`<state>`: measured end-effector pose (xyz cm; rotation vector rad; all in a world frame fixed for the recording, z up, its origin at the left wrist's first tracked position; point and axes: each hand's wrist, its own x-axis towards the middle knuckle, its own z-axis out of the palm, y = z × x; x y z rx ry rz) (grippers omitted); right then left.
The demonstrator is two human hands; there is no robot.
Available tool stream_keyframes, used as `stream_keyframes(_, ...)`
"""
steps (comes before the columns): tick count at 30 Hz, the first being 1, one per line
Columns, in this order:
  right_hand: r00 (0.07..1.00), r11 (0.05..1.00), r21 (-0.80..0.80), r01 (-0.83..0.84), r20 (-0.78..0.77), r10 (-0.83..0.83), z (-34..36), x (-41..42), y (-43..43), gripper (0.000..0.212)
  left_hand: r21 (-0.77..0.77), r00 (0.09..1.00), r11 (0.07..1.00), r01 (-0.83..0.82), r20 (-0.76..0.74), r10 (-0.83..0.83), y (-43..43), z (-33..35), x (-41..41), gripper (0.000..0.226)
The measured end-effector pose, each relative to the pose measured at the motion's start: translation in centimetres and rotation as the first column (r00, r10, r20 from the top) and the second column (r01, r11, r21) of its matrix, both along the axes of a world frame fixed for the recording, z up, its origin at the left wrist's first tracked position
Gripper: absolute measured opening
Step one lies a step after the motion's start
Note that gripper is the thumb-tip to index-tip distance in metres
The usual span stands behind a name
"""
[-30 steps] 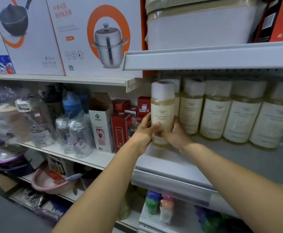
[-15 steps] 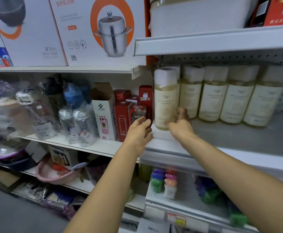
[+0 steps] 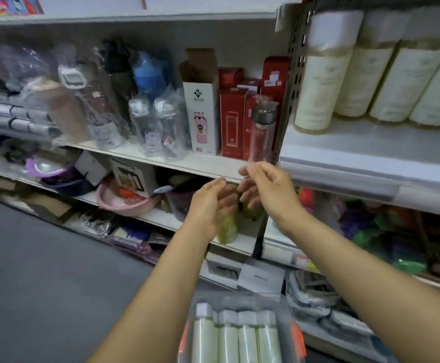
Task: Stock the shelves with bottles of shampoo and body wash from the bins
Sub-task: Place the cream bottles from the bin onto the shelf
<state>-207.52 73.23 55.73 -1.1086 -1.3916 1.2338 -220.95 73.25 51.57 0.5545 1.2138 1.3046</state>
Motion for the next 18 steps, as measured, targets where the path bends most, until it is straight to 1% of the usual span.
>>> stream_keyframes(4, 0.999, 0.970, -0.240, -0.041, -0.028, 0.035, -6.2, -2.4, -0.9, 0.027, -0.138, 0.999, 0.990, -0.034, -0.012, 0.033, -2.3, -4.8, -2.9, 0.026)
stream_keyframes(7, 0.999, 0.897, -0.440, -0.045, -0.024, 0.038, -10.9, -3.5, -1.9, 0.026, -0.249, 0.999, 0.968, -0.042, -0.001, 0.043, -4.0, -9.2, -4.5, 0.021)
stream_keyframes(9, 0.999, 0.840, -0.542, -0.043, -0.022, 0.037, -14.0, -3.9, -2.5, 0.025, -0.323, 0.998, 0.945, -0.061, 0.010, 0.068, -5.0, -12.4, -5.3, 0.022)
stream_keyframes(11, 0.999, 0.793, -0.609, -0.032, 0.007, 0.046, -17.3, -4.1, -2.8, 0.025, -0.397, 0.995, 0.915, -0.075, 0.028, 0.094, -5.9, -15.6, -5.8, 0.021)
stream_keyframes(15, 0.995, 0.689, -0.724, -0.036, 0.036, 0.090, -23.9, -4.3, -3.4, 0.029, -0.536, 0.991, 0.838, -0.102, 0.016, 0.131, -7.4, -22.2, -6.5, 0.036)
stream_keyframes(18, 0.993, 0.591, -0.805, -0.047, 0.025, 0.112, -28.8, -4.4, -3.8, 0.029, -0.608, 0.986, 0.782, -0.136, -0.008, 0.166, -8.2, -27.0, -6.6, 0.032)
